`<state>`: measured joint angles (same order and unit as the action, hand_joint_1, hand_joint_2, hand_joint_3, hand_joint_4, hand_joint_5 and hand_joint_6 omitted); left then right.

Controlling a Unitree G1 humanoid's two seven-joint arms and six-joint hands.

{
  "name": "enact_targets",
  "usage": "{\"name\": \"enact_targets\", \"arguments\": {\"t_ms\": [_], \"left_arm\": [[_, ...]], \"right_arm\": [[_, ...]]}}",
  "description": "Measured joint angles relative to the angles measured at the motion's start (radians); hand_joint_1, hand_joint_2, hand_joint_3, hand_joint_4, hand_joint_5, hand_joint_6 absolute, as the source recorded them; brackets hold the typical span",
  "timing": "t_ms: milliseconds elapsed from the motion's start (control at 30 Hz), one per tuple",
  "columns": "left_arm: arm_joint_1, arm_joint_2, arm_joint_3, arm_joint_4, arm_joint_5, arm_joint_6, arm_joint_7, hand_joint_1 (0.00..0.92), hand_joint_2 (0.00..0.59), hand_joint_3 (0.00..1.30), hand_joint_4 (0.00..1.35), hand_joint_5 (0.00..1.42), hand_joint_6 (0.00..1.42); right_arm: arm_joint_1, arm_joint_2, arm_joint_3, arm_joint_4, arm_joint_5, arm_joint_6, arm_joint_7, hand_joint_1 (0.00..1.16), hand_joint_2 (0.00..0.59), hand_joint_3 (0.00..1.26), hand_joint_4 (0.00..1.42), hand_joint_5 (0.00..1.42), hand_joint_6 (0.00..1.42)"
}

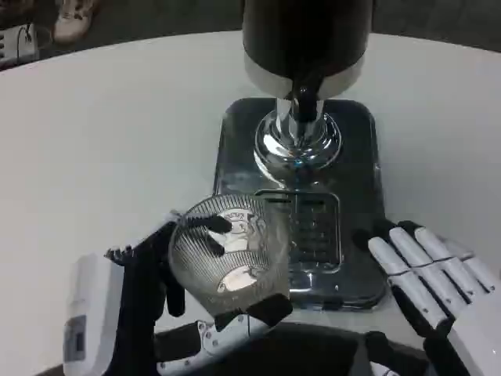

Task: Grasp the cup under the faucet to collect the drink, then remove the cup.

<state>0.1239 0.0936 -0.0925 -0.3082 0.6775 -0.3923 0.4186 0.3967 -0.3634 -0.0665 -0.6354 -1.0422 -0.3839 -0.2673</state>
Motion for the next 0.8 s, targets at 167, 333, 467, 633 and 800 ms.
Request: {"name": "enact_targets", "arguments": {"t_ms": [167,333,467,633,800], "left_arm": [[0.002,0.0,0.0,0.0,0.0,0.0,0.0,0.767,0.0,1.04,1.13,1.26,1.4],[0.002,0.0,0.0,0.0,0.0,0.0,0.0,0.767,0.0,1.04,1.13,1.26,1.4],[0.002,0.0,0.0,0.0,0.0,0.0,0.0,0.767,0.0,1.04,1.13,1.25,1.4],[0.001,0.0,0.0,0.001,0.0,0.0,0.0,0.767,0.0,1.04,1.13,1.25,1.4],[-0.022,0.005,0.016,0.033,0.0,0.0,0.002,0.767,0.0,1.04,1.13,1.25,1.4]], "right_arm": [[0.001,0.0,0.0,0.0,0.0,0.0,0.0,0.19,0.564,0.08,0.06,0.09,0.18],[0.001,0.0,0.0,0.0,0.0,0.0,0.003,0.19,0.564,0.08,0.06,0.09,0.18],[0.001,0.0,0.0,0.0,0.0,0.0,0.005,0.19,0.564,0.08,0.06,0.09,0.18],[0.001,0.0,0.0,0.0,0.0,0.0,0.006,0.19,0.564,0.08,0.06,0.09,0.18],[0.006,0.0,0.0,0.0,0.0,0.0,0.007,0.19,0.564,0.08,0.06,0.09,0.18]]}}
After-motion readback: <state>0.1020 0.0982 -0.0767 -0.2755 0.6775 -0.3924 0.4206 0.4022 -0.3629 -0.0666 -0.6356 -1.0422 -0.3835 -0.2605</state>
